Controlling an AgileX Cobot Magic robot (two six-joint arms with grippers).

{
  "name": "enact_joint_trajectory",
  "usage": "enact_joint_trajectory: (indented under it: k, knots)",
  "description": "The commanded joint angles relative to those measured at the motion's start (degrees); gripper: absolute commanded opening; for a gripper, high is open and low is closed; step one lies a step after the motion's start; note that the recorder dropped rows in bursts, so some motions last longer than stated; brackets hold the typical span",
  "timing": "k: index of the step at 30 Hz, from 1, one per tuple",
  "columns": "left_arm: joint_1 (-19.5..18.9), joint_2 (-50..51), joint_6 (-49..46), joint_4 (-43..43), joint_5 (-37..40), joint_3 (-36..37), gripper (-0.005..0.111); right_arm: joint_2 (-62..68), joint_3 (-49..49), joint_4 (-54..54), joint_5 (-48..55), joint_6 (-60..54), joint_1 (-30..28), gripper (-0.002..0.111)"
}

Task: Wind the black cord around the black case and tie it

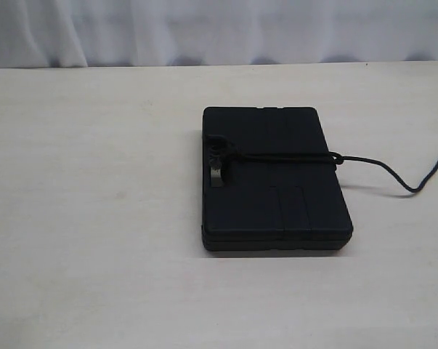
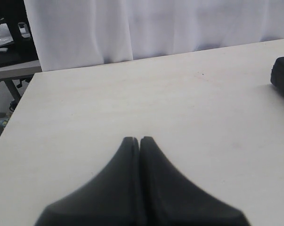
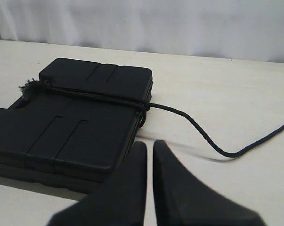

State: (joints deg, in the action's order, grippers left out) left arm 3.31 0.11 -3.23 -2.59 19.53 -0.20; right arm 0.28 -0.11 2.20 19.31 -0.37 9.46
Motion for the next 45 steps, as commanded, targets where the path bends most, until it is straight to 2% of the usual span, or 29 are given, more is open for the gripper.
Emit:
enact_joint_trajectory:
  k: [1, 45]
  knots:
    - [-0.2, -0.1, 0.3, 0.4, -0.6, 0.2, 0.0, -0.3, 0.1, 0.1, 0.4, -0.8, -0.2, 0.004]
    - [-0.2, -0.1, 0.3, 0.4, -0.6, 0.2, 0.0, -0.3, 0.1, 0.0, 0.6, -2.8, -0.2, 0.004]
